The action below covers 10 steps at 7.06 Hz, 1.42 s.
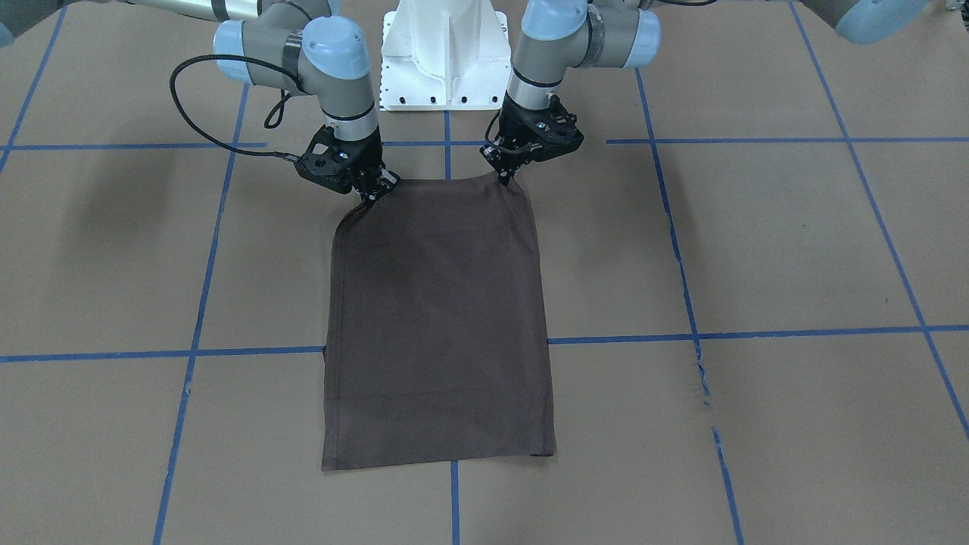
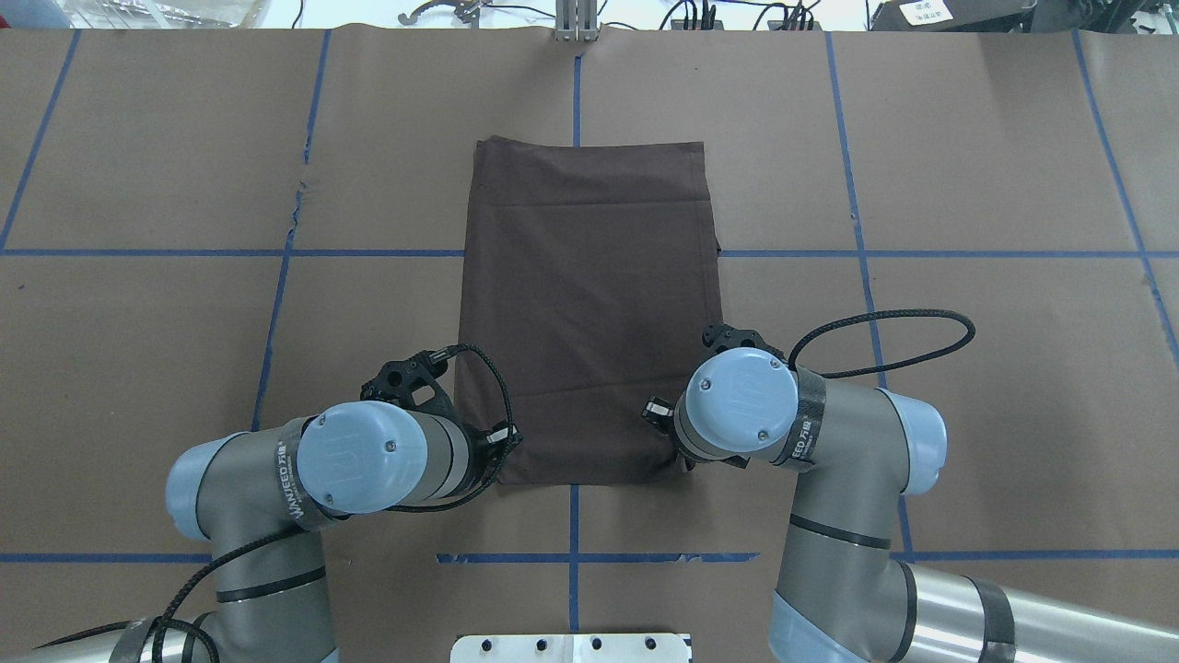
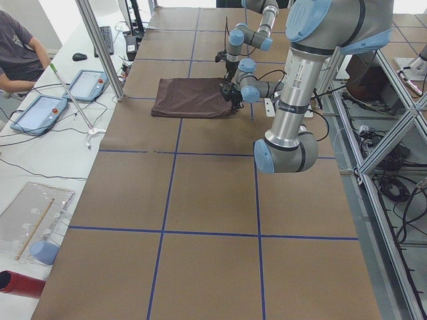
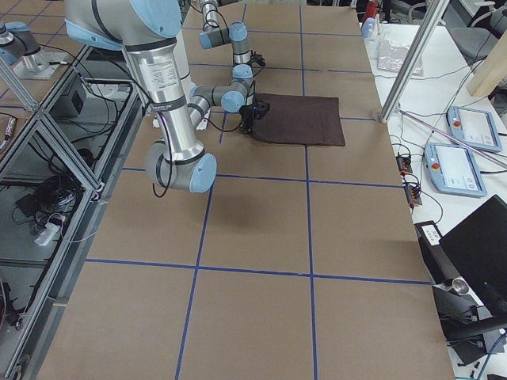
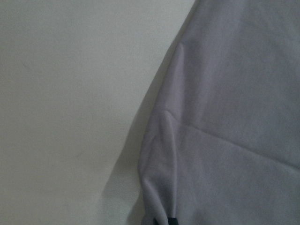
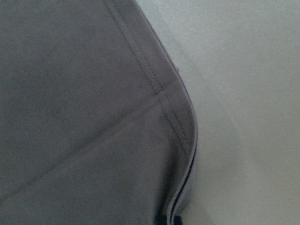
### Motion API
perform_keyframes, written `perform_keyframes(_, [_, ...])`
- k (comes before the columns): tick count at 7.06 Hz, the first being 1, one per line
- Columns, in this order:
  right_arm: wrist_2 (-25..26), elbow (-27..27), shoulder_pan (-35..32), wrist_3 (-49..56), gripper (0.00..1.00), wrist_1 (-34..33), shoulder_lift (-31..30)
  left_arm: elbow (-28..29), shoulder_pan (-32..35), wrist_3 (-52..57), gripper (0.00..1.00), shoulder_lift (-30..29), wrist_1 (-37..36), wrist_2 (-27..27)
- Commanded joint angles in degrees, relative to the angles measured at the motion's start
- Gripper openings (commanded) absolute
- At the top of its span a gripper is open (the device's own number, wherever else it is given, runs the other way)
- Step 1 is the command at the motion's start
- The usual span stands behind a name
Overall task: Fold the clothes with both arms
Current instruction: 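Lift the near edge with both grippers and fold it away from the robot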
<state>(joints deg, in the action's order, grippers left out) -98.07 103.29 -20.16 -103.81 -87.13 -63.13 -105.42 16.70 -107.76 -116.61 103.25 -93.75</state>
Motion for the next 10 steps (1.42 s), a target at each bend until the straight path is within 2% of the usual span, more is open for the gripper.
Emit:
perform_keyframes(1, [-0.8, 1.5, -0.1, 0.0, 0.0, -0.1, -0.4, -2.1, -0.1, 0.0, 0.0, 0.8, -0.7, -0.1])
perform_keyframes(3, [-1.6, 8.5, 3.4, 0.3, 0.0, 0.0, -3.8, -8.4, -1.4, -0.1, 0.0, 3.0, -2.9, -0.1])
perform_keyframes(5, [-2.9, 15.1, 6.1, 0.4, 0.0, 0.0, -7.2, -16.4, -5.7, -0.2, 0.0, 6.5, -6.1, -0.4])
perform_keyframes(6, [-3.7, 15.3, 6.2, 0.5, 0.0, 0.1, -7.1, -20.1, -6.1, -0.2, 0.0, 7.8, -6.6, -2.4])
perform_keyframes(7, [-3.9, 14.7, 6.0, 1.6, 0.0, 0.1, -6.5, -19.5, -6.6, -0.2, 0.0, 7.4, -6.5, -2.8])
perform_keyframes(8, [-4.0, 14.4, 2.8, 5.4, 0.0, 0.0, -6.1, -18.7, -6.7, 0.0, 0.0, 6.9, -6.0, -4.0])
perform_keyframes(9, [-4.4, 13.9, -0.6, 5.8, 0.0, -0.1, -4.7, -17.9, -4.8, 0.0, 0.0, 5.4, -6.0, -3.7])
perform_keyframes(10, [-8.9, 10.5, -5.5, 6.9, 0.0, -0.1, -1.8, -17.5, 0.4, 1.2, 0.0, 2.7, -6.4, -4.7])
